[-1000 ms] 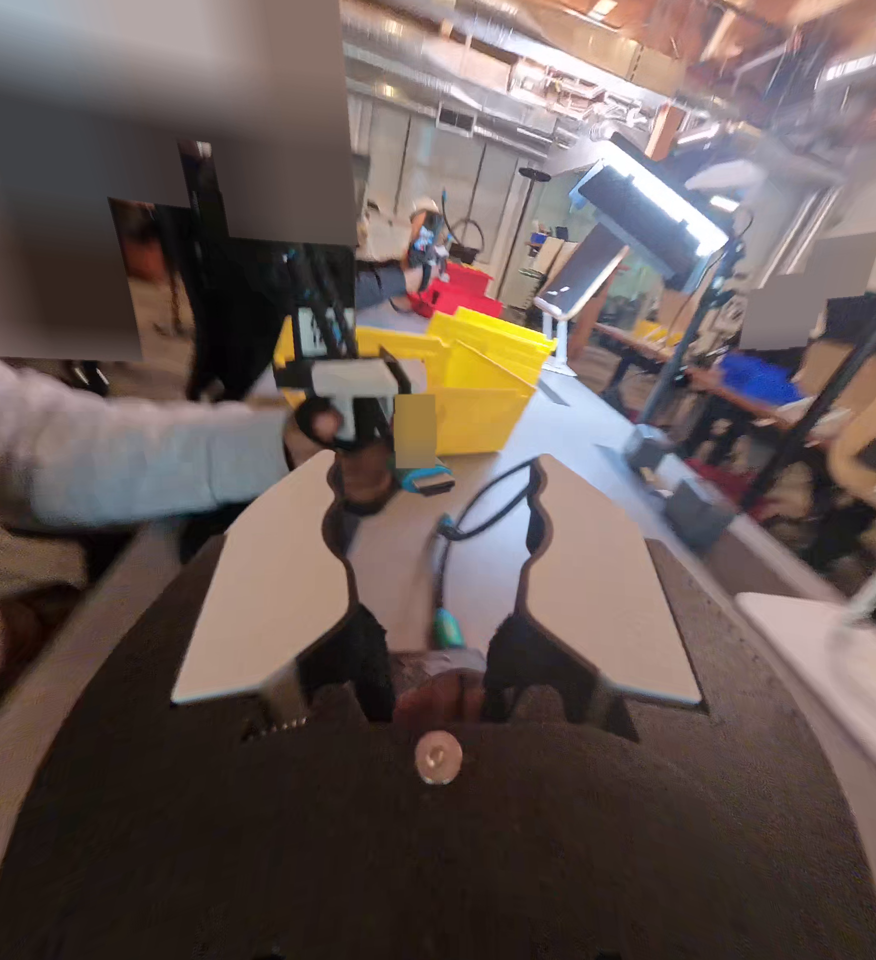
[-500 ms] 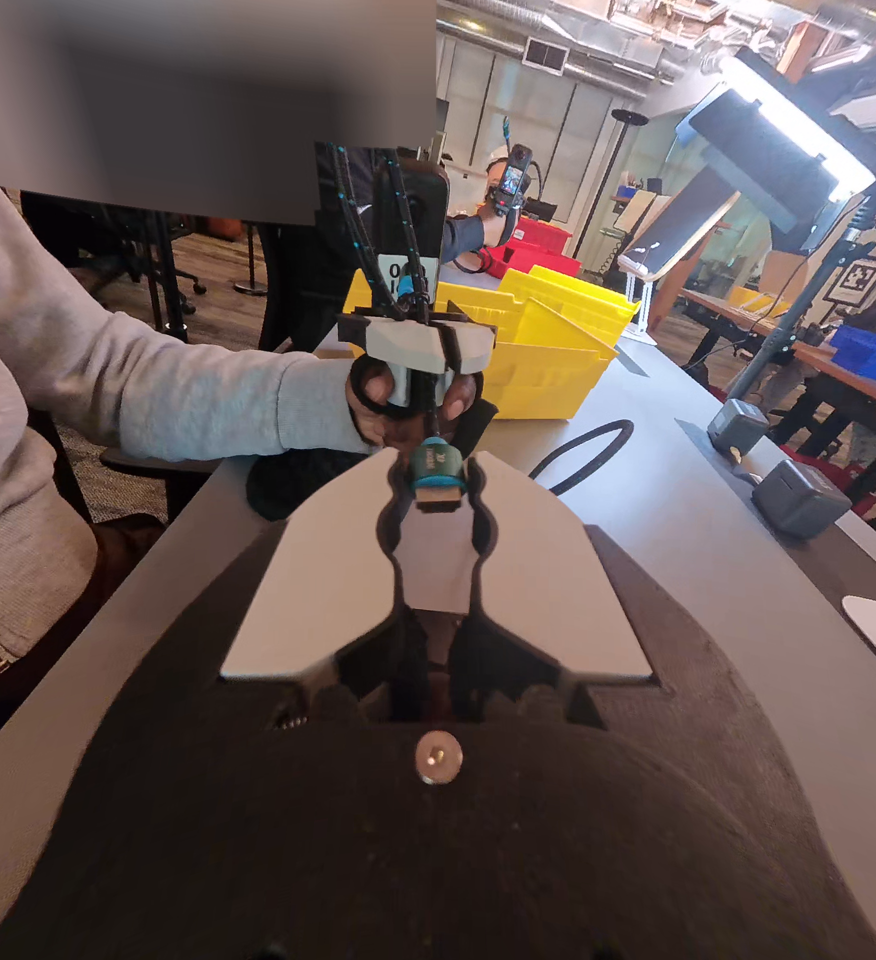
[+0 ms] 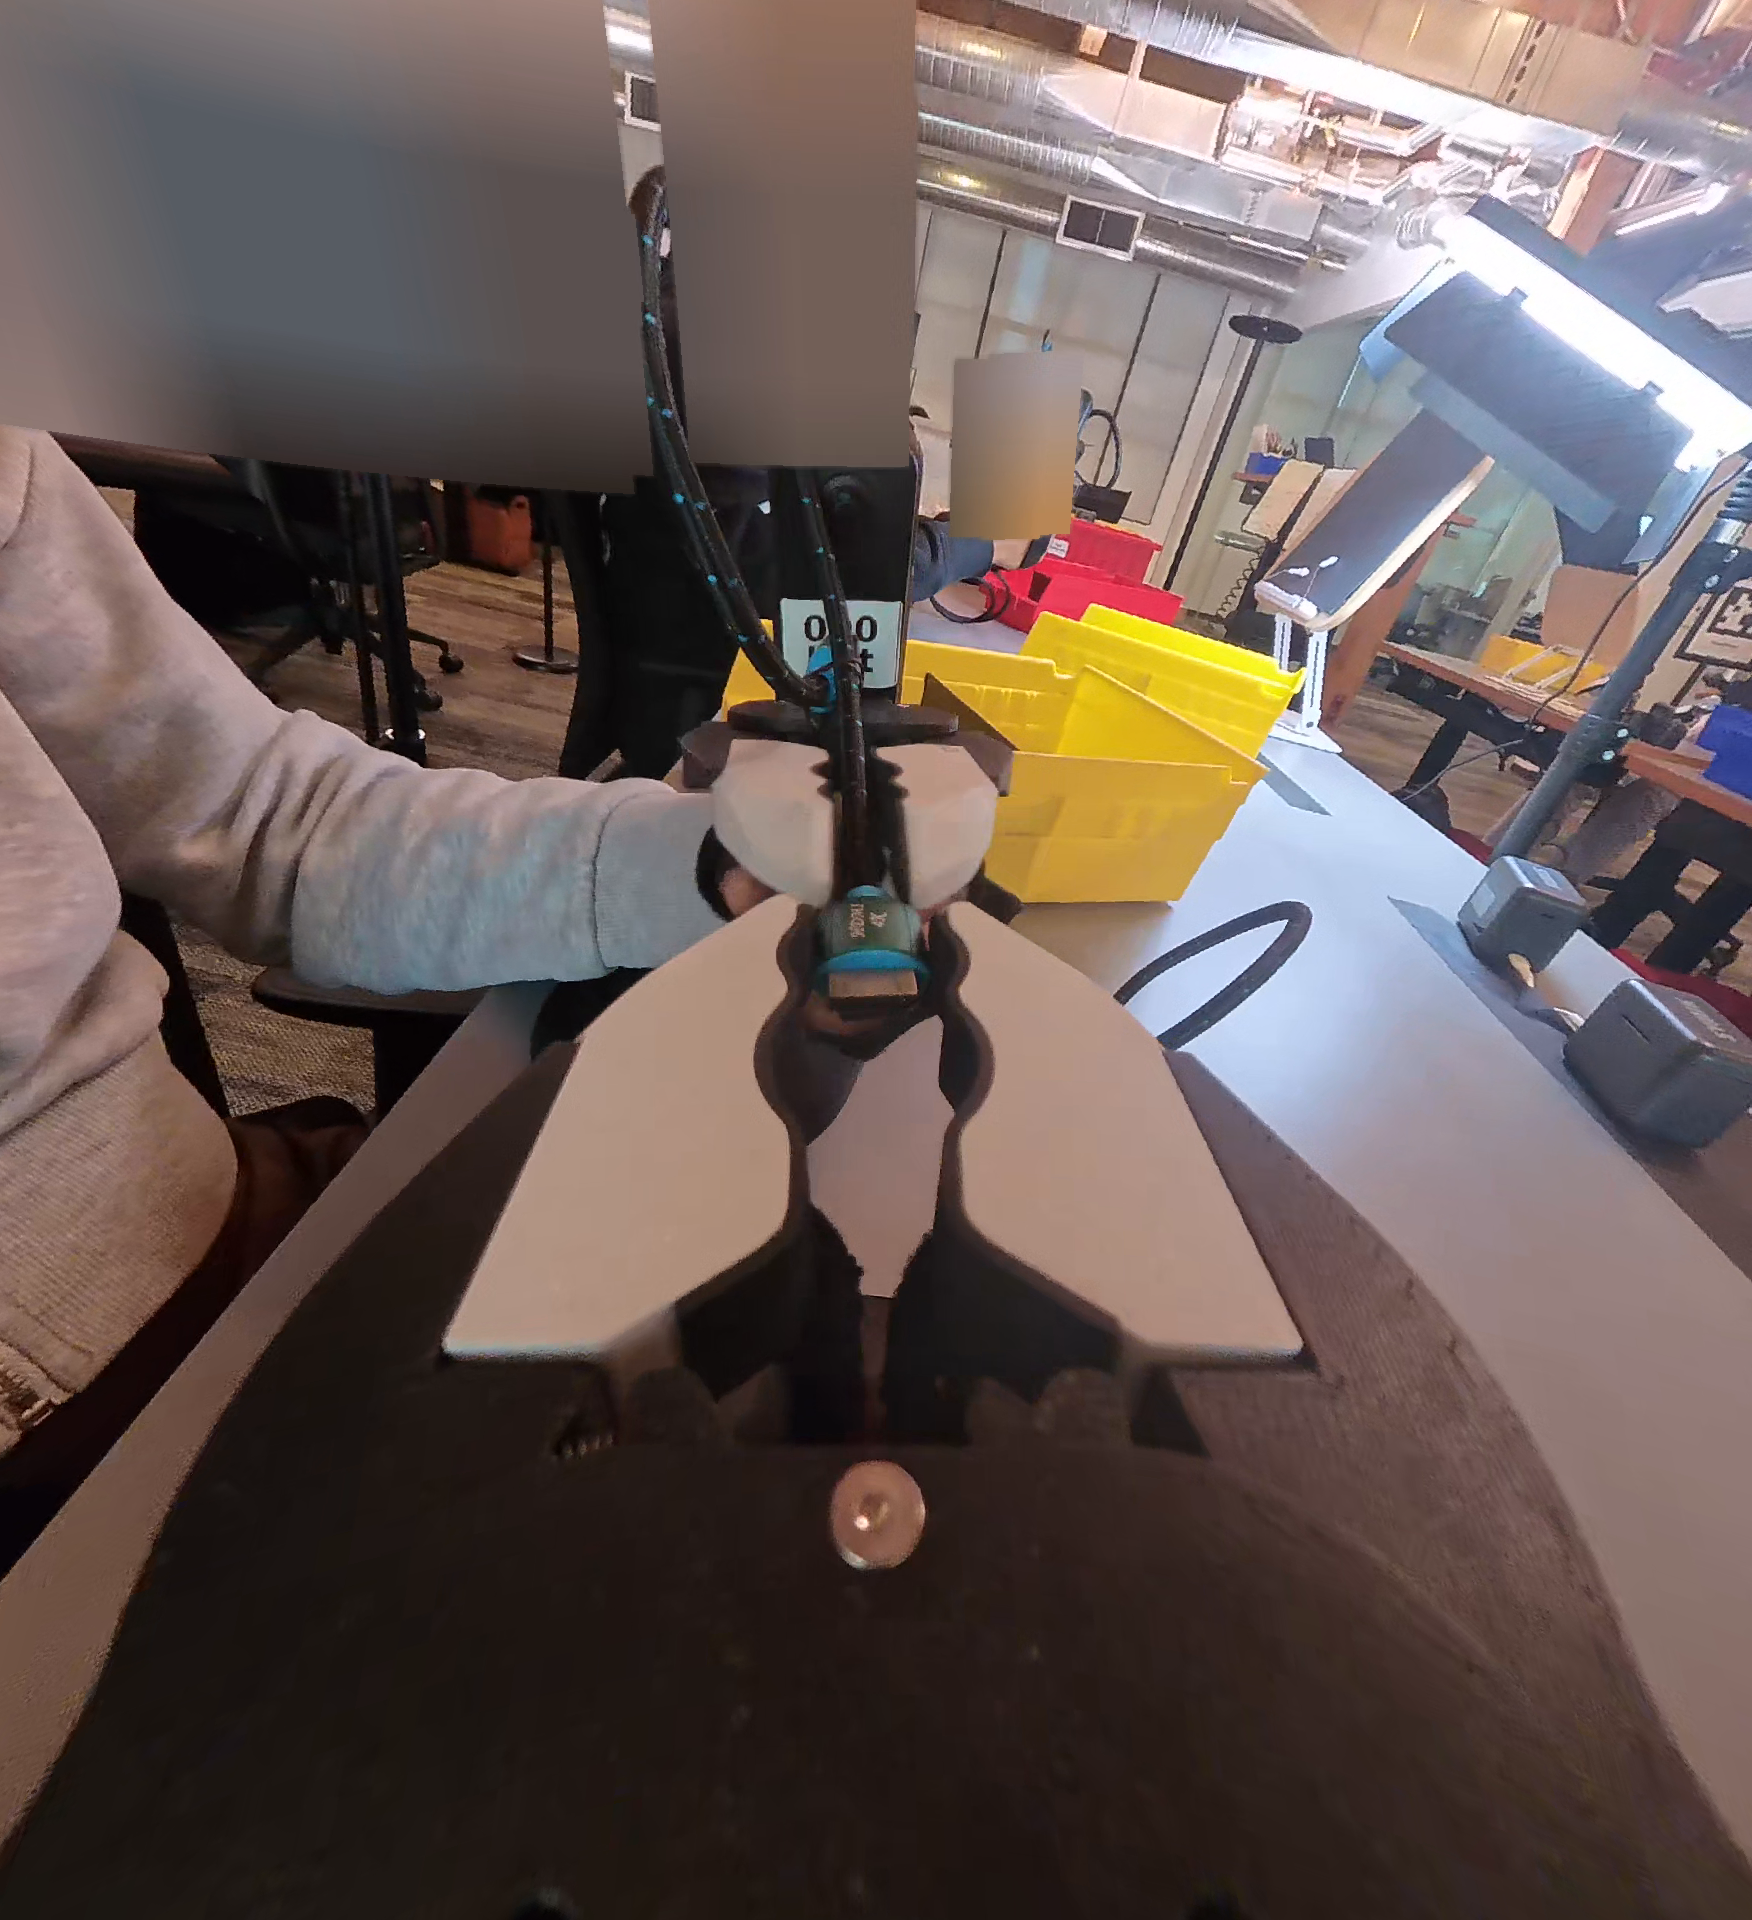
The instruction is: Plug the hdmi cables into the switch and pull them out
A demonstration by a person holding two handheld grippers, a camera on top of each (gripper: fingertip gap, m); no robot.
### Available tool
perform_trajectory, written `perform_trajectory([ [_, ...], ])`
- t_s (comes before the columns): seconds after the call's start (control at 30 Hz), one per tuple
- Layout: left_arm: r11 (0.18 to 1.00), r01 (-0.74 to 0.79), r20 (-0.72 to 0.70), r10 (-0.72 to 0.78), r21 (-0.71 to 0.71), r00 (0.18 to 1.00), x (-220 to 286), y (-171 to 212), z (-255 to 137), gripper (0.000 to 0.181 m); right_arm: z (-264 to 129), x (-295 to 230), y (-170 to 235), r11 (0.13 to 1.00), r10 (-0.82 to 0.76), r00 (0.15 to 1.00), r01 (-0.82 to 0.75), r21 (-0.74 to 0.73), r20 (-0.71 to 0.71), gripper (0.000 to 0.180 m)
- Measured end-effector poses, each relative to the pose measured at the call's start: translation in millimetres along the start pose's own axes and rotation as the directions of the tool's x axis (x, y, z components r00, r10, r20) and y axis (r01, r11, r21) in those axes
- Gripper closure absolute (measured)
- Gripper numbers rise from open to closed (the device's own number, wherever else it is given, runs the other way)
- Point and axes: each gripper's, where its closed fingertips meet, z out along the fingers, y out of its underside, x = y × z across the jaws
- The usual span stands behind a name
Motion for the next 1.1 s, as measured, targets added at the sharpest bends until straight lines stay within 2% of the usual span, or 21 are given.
perform_trajectory([
  [0.2, 1.000, 0.007, -0.002, -0.007, -0.005, 1.000, 0.2, 0.1, -0.7, 0.159, 0.9, -1.4, -3.6, 0.999, 0.019, 1.000, -0.019, 0.032, 0.007, 0.159],
  [0.27, 1.000, 0.016, -0.023, -0.017, -0.013, 1.000, 3.2, 1.7, 0.6, 0.148, 1.1, -1.9, -3.5, 0.999, 0.015, 1.000, -0.015, 0.029, 0.008, 0.158],
  [0.33, 1.000, 0.020, -0.025, -0.020, -0.014, 0.999, 3.2, 2.4, 0.8, 0.163, 2.0, -2.8, -2.9, 0.999, 0.015, 1.000, -0.015, 0.029, 0.009, 0.159],
  [0.6, 1.000, 0.013, -0.020, -0.013, -0.015, 1.000, 2.3, 1.8, 0.5, 0.164, 2.2, -2.4, -3.6, 0.999, 0.012, 1.000, -0.012, 0.035, 0.004, 0.159],
  [0.7, 1.000, 0.013, -0.022, -0.013, -0.019, 1.000, 2.5, 2.5, 0.3, 0.155, 1.3, -1.3, -4.6, 0.999, 0.021, 1.000, -0.021, 0.045, 0.001, 0.159],
  [0.77, 1.000, 0.004, -0.016, -0.004, -0.014, 1.000, 1.7, 1.8, 0.0, 0.170, 1.5, -1.4, -4.8, 0.998, 0.027, 1.000, -0.027, 0.050, 0.003, 0.158],
  [0.8, 1.000, -0.005, -0.011, 0.005, -0.013, 1.000, 1.2, 1.4, -0.6, 0.171, 1.8, -1.6, -5.0, 0.998, 0.028, 1.000, -0.029, 0.051, 0.004, 0.158],
  [1.1, 1.000, -0.010, -0.011, 0.009, -0.027, 1.000, 1.2, 2.3, -0.6, 0.172, 1.7, -1.9, -3.7, 0.999, 0.018, 1.000, -0.019, 0.044, 0.003, 0.158],
])
